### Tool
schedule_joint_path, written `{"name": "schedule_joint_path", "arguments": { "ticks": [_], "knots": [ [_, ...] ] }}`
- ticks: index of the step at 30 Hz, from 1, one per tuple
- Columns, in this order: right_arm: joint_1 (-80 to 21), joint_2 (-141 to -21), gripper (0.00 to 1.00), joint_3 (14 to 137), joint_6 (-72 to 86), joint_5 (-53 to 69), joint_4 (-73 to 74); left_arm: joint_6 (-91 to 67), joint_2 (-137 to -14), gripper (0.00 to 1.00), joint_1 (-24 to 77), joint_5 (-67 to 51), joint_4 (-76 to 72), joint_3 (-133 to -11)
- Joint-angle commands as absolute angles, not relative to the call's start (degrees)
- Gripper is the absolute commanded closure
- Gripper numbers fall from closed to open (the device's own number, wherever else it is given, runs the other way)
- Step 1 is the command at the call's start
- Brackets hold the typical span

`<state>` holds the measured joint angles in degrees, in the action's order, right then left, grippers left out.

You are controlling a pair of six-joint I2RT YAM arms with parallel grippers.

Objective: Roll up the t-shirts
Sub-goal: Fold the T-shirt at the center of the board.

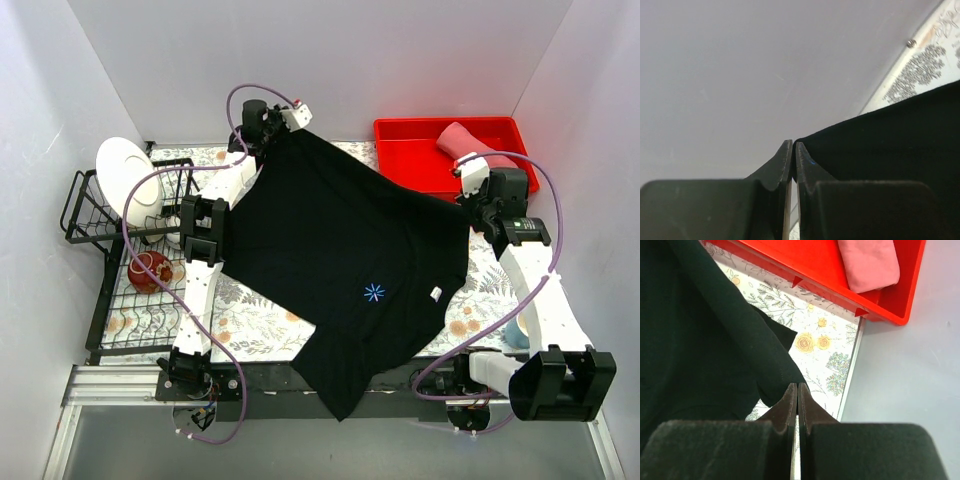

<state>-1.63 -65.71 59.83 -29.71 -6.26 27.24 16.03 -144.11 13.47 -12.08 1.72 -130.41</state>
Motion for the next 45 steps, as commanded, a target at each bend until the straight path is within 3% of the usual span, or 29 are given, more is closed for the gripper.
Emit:
{"name": "schedule_joint_path", "arguments": {
  "ticks": [1, 28, 45],
  "knots": [
    [-1.49, -62.94, 0.99, 59.33, -28.65, -6.33, 29.35, 19.42, -140.72, 1.00, 13.01, -12.48, 0.26, -125.70],
    [-1.93, -50.36, 0.99, 49.75, -35.77, 7.64, 46.84, 33.31, -117.16, 1.00, 9.41, -14.15, -0.88, -85.35],
    [-5.71, -49.48, 0.99, 48.34, -41.30, 17.04, 53.61, 36.12, -119.09, 1.00, 8.35, -8.53, 2.81, -84.46]
  ]
}}
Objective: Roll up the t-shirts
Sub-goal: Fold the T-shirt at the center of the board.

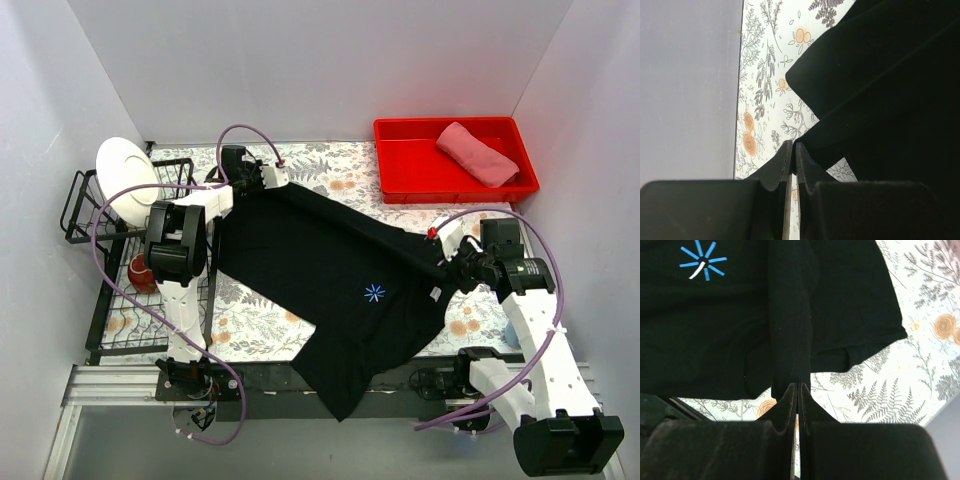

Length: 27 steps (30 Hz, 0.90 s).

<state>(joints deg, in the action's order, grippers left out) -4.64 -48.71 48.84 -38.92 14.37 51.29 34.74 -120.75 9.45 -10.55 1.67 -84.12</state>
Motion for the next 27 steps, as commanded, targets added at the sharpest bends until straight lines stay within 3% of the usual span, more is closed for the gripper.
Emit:
{"name": "schedule_joint_path", "arguments": {
  "ticks": [1, 5, 6, 7, 8, 10, 12, 17, 21, 27],
  "knots": [
    [-5.89, -49.66, 0.99, 48.51, -42.00, 18.62, 54.66, 36.21, -119.09, 1.00, 8.26, -8.18, 3.16, -84.46],
    [-6.94, -50.97, 0.99, 49.74, -46.31, 23.37, 59.58, 35.69, -119.09, 1.00, 7.74, -6.59, 6.31, -84.99],
    [-7.03, -51.67, 0.88, 50.01, -46.75, 24.07, 60.72, 35.25, -119.27, 1.00, 7.65, -5.90, 9.72, -85.69],
    [-7.03, -52.20, 0.85, 50.79, -49.02, 25.30, 62.21, 33.59, -119.35, 1.00, 7.56, -5.80, 11.84, -87.61],
    [-6.94, -52.64, 0.82, 52.45, -49.48, 25.57, 65.45, 32.88, -119.44, 0.97, 7.47, -5.80, 14.21, -88.76],
    [-7.03, -53.61, 0.69, 54.48, -49.05, 23.57, 66.00, 31.47, -119.36, 0.80, 7.03, -6.24, 20.37, -91.65],
    [-6.86, -54.14, 0.66, 56.94, -47.38, 21.72, 63.91, 30.33, -119.44, 0.77, 6.51, -6.59, 22.14, -93.07],
    [-5.89, -58.61, 0.65, 59.06, -41.06, 17.85, 54.34, 24.63, -122.34, 0.59, 6.85, -8.17, 22.94, -100.52],
    [-4.22, -64.06, 0.64, 60.12, -33.42, 16.53, 47.03, 17.70, -128.22, 0.53, 8.61, -4.93, 24.51, -109.38],
    [1.91, -71.00, 0.63, 61.43, -26.81, 16.08, 39.38, 2.13, -138.41, 0.57, 9.93, -2.02, 32.76, -125.76]
  ]
}}
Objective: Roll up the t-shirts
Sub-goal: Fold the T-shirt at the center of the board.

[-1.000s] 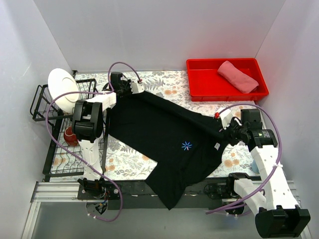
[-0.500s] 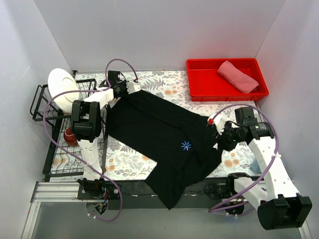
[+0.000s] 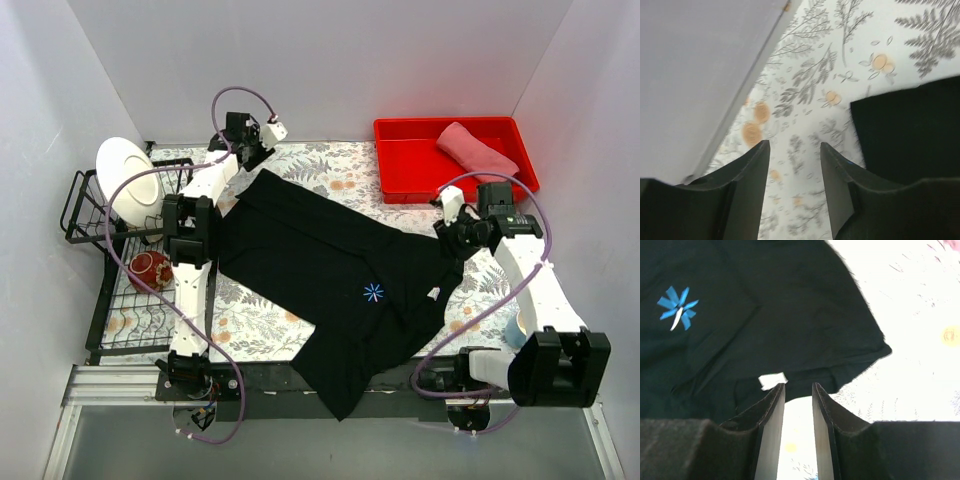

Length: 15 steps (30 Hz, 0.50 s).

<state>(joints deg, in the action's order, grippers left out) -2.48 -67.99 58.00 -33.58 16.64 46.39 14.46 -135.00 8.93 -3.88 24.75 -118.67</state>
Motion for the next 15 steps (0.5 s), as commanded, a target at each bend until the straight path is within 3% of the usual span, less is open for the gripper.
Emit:
{"name": "schedule_joint_path", "arguments": {
  "ticks": [1, 3, 4, 8, 15],
  "knots": [
    [2.89, -72.32, 0.63, 61.87, -25.41, 16.52, 39.29, -1.54, -138.60, 0.60, 10.02, -2.37, 33.39, -126.64],
    [5.26, -76.19, 0.63, 62.66, -24.44, 16.52, 39.11, -3.42, -137.73, 0.65, 10.54, -2.81, 33.66, -124.99],
    [6.06, -77.16, 0.63, 62.67, -24.17, 16.70, 38.76, -4.99, -137.20, 0.75, 10.81, -2.99, 33.58, -122.02],
    [8.08, -81.90, 0.62, 62.05, -24.52, 15.91, 36.30, -9.74, -135.36, 0.92, 11.43, -2.72, 33.40, -116.91],
    [9.23, -87.71, 0.62, 62.58, -24.26, 14.86, 35.07, -15.11, -133.16, 0.99, 11.51, -3.25, 35.51, -111.71]
  ]
}}
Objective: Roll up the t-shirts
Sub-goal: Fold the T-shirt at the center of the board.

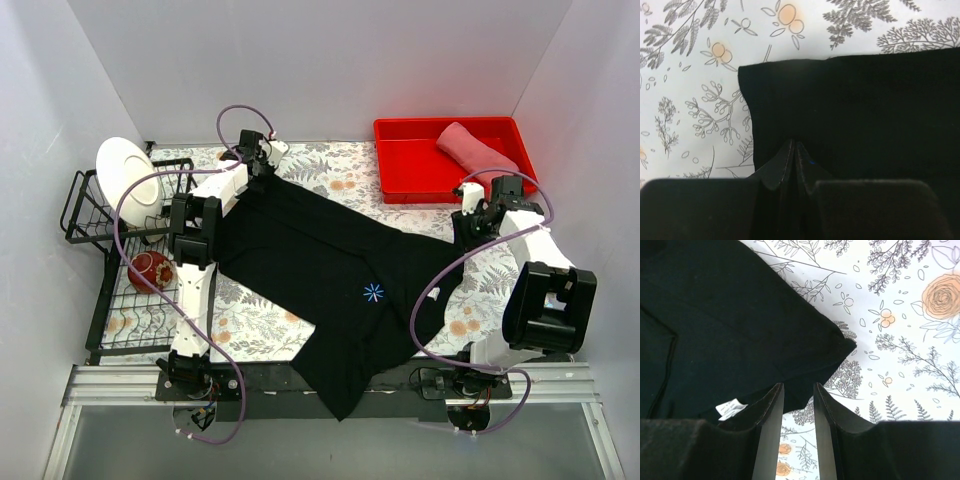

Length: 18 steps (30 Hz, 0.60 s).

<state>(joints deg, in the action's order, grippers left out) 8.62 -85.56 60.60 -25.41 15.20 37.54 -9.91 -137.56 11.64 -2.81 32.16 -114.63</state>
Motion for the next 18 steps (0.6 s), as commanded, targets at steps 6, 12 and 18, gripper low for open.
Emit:
{"name": "schedule_joint_path", "arguments": {
  "ticks": [6, 12, 18],
  "knots": [
    [10.11, -91.93, 0.62, 63.98, -24.17, 14.94, 32.79, -16.17, -131.66, 1.00, 11.51, -1.76, 36.12, -108.47],
    [10.11, -96.15, 0.63, 65.74, -24.26, 14.15, 30.33, -16.35, -129.90, 1.00, 11.51, -0.70, 34.89, -105.03],
    [10.02, -99.93, 0.63, 67.32, -25.31, 11.61, 28.83, -17.05, -130.17, 1.00, 11.51, 2.02, 33.40, -105.73]
  ]
}}
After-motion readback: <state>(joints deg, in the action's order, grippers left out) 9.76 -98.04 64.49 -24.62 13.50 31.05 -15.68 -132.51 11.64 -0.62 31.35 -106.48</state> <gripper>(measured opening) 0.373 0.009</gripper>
